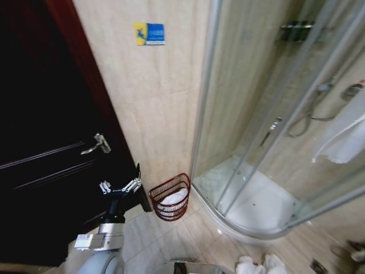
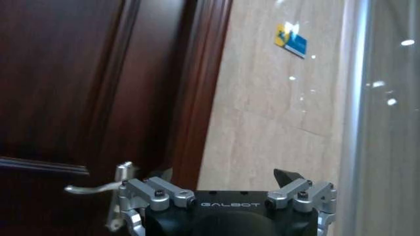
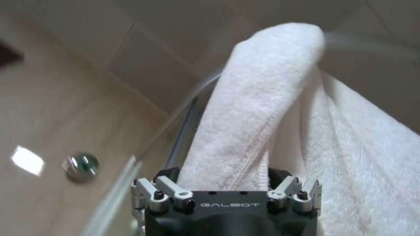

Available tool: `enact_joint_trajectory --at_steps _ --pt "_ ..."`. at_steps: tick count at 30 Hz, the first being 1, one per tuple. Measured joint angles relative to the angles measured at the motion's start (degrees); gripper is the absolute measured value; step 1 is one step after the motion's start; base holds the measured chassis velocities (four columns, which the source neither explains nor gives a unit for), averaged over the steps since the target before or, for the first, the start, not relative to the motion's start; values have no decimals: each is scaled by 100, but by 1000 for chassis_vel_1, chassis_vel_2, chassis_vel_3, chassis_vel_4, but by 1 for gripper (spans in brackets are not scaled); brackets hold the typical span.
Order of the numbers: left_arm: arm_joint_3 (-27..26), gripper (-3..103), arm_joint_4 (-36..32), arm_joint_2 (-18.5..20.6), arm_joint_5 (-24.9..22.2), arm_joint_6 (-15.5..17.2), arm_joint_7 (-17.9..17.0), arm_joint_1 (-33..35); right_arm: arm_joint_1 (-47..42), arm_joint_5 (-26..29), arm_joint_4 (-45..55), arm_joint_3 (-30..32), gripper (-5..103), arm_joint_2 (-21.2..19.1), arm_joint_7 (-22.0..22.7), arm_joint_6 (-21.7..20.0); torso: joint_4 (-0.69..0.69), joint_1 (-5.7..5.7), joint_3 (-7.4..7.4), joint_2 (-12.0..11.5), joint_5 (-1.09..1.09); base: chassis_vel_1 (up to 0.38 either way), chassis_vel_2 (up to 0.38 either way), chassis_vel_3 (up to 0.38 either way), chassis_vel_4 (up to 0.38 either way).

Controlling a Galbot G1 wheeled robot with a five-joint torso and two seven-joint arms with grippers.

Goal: Discard the used towel into the hamper.

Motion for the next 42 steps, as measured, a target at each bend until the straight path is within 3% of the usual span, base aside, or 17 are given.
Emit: enact_joint_trajectory --at_steps 4,12,21,29,37,39,42 --pt "0 100 0 0 0 0 0 0 61 -773 -109 89 89 -116 37 51 -2 0 0 0 0 27 48 50 30" --pt "0 100 0 0 0 0 0 0 -131 -1258 35 519 89 -309 184 -93 -3 -1 -1 0 -2 6 7 14 8" --pt "0 100 0 0 0 0 0 0 -195 -1438 -170 756 89 -375 335 -133 -2 -1 -1 0 -1 0 0 0 0" --pt "0 100 0 0 0 0 0 0 -796 -1389 -152 1385 90 -426 374 -161 -2 -1 -1 0 1 0 0 0 0" --pt "0 100 0 0 0 0 0 0 -1525 -1590 -120 2642 90 -612 334 -61 -3 -1 -1 0 -1 0 0 0 0" --pt "0 100 0 0 0 0 0 0 -1602 -1548 -167 2774 90 -657 332 -66 -3 -1 -1 0 -1 0 0 0 0" --pt "1 100 0 0 0 0 0 0 -1841 -1058 -193 2957 90 -722 351 -192 -3 -1 -1 0 -2 0 0 0 0"
